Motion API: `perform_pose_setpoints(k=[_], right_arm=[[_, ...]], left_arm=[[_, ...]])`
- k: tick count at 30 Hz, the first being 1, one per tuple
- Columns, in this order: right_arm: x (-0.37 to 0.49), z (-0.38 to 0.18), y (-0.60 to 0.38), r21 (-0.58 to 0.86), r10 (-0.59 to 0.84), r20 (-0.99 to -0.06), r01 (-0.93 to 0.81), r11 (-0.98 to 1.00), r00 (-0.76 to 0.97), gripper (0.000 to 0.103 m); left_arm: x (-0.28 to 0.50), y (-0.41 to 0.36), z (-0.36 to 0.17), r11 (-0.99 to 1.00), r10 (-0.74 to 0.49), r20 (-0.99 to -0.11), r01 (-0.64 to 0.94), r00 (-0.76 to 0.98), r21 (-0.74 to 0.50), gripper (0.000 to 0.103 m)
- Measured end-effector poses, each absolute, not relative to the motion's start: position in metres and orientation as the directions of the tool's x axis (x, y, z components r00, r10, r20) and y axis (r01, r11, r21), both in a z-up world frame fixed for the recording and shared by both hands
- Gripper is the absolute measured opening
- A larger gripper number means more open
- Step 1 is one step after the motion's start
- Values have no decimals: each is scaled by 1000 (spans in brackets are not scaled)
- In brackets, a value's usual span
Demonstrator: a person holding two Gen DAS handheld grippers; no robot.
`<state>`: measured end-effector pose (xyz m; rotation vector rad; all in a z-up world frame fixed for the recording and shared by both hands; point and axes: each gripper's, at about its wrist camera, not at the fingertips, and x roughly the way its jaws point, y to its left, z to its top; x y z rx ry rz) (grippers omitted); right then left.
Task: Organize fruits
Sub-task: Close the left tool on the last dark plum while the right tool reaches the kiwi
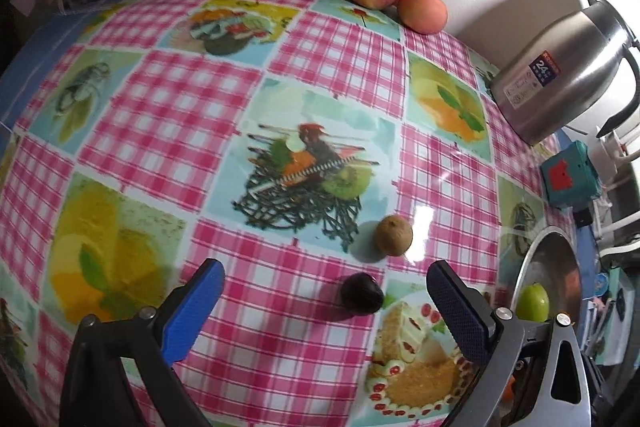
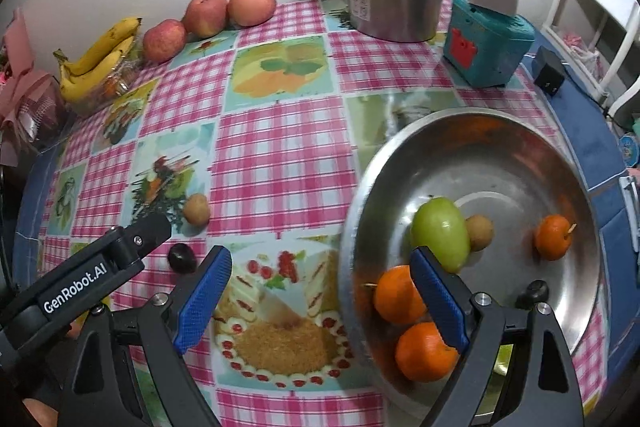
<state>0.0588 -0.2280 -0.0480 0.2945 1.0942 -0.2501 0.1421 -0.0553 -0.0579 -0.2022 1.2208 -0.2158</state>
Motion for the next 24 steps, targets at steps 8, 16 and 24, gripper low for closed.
perform_pose_setpoints(k=[8,16,24], right_arm=[[52,-46,-242,93,-83,-903,380,920,422,91],[49,-47,-248,88,-95,-904,399,913,416,91],[50,-47,-247,87,-92,-907,395,914,412,91]], left_arm=[[140,-60,-67,953,-303,-910,69,282,-295,80],[137,-72,-69,952,-306,-915,112,262,-286,47],[137,-75,-68,946,-321,-913,130,252,-297,29]])
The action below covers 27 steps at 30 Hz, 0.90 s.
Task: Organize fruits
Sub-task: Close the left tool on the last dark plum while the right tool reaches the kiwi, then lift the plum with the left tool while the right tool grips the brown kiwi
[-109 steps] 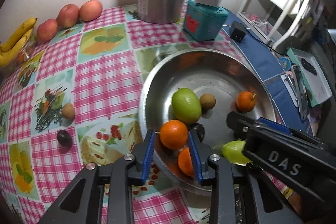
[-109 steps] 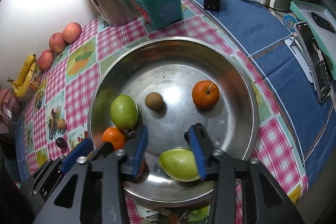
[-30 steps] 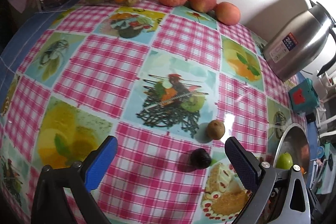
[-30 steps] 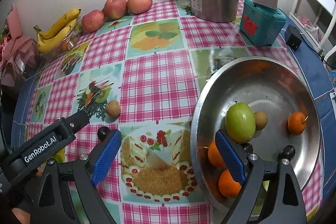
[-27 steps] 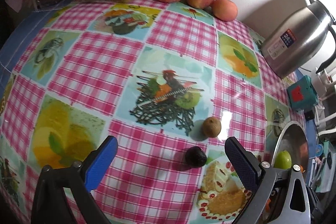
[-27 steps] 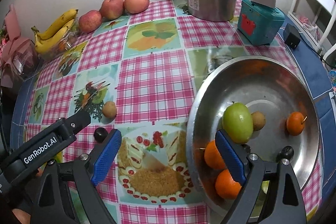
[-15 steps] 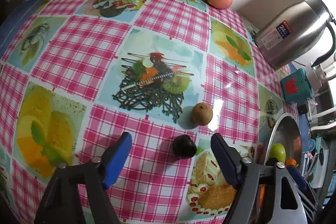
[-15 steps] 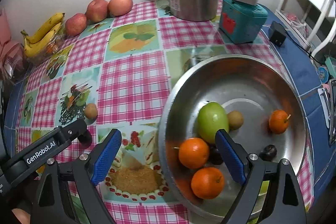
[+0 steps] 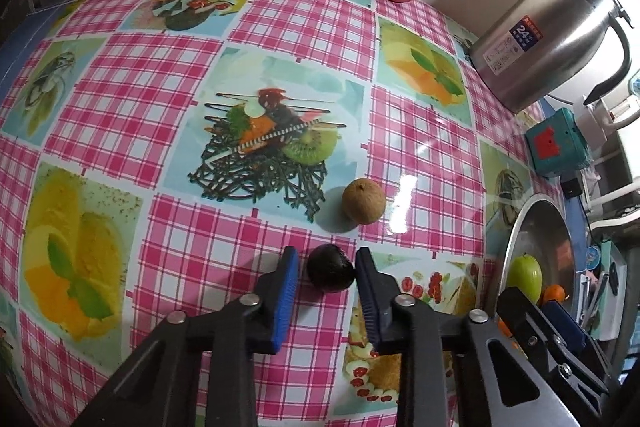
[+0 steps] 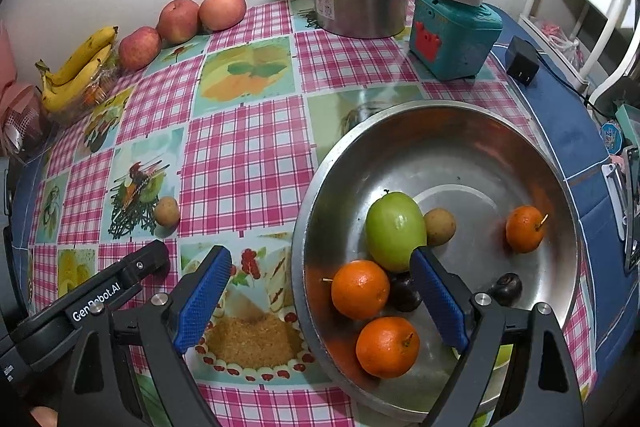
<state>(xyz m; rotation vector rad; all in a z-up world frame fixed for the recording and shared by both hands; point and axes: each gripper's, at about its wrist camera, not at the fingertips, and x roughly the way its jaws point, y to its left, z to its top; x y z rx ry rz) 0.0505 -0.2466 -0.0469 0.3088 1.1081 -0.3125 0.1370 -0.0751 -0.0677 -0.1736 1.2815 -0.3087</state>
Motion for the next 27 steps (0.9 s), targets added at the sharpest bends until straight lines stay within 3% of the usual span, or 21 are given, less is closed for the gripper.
perform_pose_setpoints(k=[13,27], right_arm=[[49,-47,-247,97,-88,-905,403,910,416,91],[61,-34,-209,107,-72,-866,324,940,495,91]], left_arm=[[141,-63,-52,932,-362,-888,110,284,-344,26],[151,-15,-30,948,-292,-864,9,410,-317,26]])
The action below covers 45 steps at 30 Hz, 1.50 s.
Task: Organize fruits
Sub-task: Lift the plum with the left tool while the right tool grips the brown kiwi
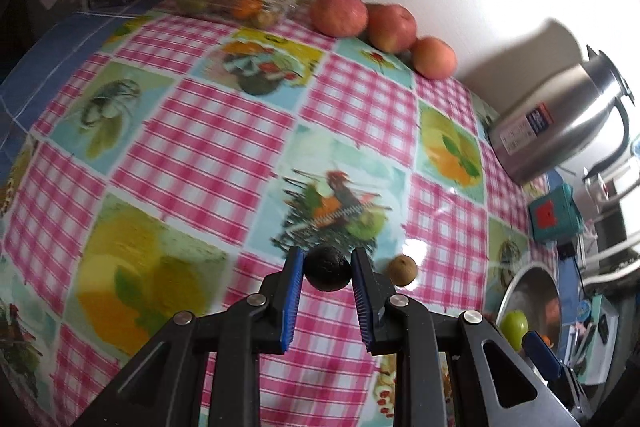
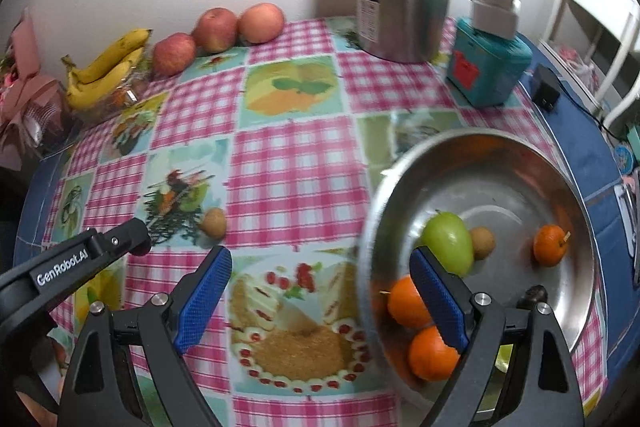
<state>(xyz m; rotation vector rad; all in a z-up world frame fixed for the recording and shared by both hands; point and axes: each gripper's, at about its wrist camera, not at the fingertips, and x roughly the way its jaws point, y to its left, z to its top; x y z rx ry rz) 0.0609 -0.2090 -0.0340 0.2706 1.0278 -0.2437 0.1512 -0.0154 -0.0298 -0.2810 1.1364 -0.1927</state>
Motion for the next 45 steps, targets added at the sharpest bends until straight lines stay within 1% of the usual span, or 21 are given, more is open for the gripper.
perform_pose_setpoints(k=[7,12,17,18,19,22,23,24,28,30,35,40,41,45], right_arm=[[73,-32,-183,113,-42,-850,259,959,524,89],[85,-40,-166,89,-33,-852,207,974,522,88],[95,-51,-160,89,-22,-860,194,977,509,87],[99,-53,-159,93,-18,-862,193,977,507,82],[101,-54,-159,95,-15,-863,192,977,505,79],[109,-59,-156,97,-10,-866,187,978,501,78],[111,-60,-155,98,-6,-865,180,979,502,74],[113,-61,-153,97,-4,-865,175,980,502,69],[122,-67,-150,96,5,-867,156,983,498,59],[126,-71,-150,104,17,-872,153,983,490,50],[130,-80,-148,115,32,-881,149,982,472,41],[131,-84,-147,131,51,-886,144,981,462,27],[131,-85,-146,132,53,-887,143,981,460,25],[130,-82,-146,143,64,-885,140,980,462,25]], left_arm=[[155,2,-28,941,-293,-855,-29,428,-337,26],[158,5,-30,935,-305,-850,-37,429,-354,26],[163,8,-32,929,-313,-845,-44,434,-367,26],[164,9,-33,929,-313,-845,-46,434,-368,26],[165,9,-34,928,-314,-845,-47,433,-369,26],[169,10,-38,927,-316,-845,-52,432,-373,26],[171,10,-39,926,-315,-845,-53,432,-373,26],[172,10,-40,926,-314,-845,-55,432,-372,26],[177,10,-45,928,-310,-847,-57,432,-369,26],[179,9,-46,931,-305,-849,-55,431,-362,26],[180,4,-49,934,-304,-852,-44,426,-355,26],[180,1,-50,936,-307,-855,-33,418,-352,26],[179,0,-50,936,-306,-855,-33,418,-351,26],[179,2,-45,937,-302,-856,-37,420,-348,26]])
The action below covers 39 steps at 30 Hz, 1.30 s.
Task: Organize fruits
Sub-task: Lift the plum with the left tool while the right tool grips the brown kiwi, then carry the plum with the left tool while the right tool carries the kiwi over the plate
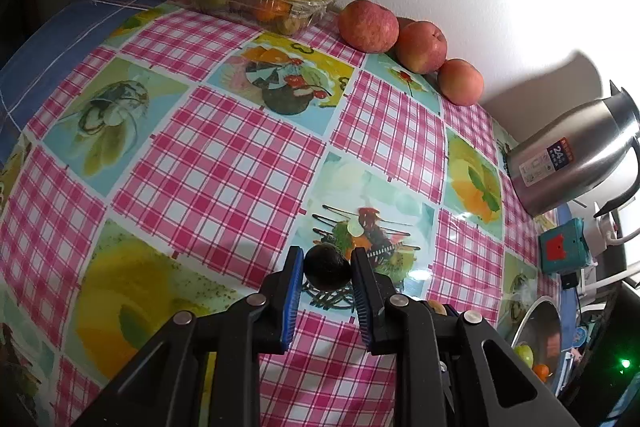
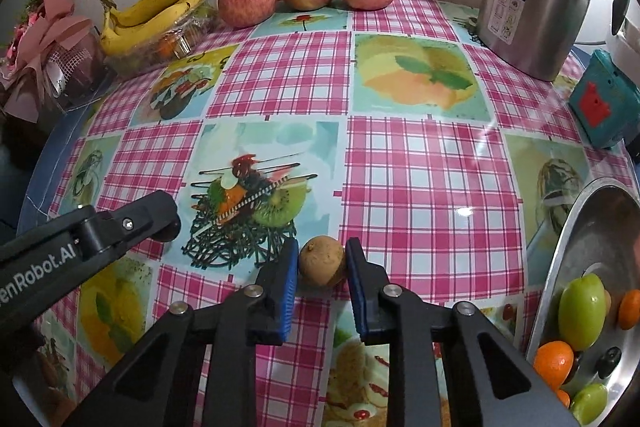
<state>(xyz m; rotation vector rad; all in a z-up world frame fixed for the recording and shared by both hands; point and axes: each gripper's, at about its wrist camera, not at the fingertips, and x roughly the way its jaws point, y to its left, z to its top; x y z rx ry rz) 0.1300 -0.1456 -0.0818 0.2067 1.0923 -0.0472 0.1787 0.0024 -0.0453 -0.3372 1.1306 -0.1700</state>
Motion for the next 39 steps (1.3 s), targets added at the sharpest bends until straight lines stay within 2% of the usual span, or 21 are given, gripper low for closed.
perform_pose_setpoints(k=[18,39], right_arm=[[82,-40,-156,126,37,-872,150,981,489,25],[13,-26,-186,144,19,-883,232,962,469,25]], left_arm=[[137,-15,-14,952,-287,-860,25,421,-305,26],[85,-50,4,968,-248,-868,134,429,-210,26]])
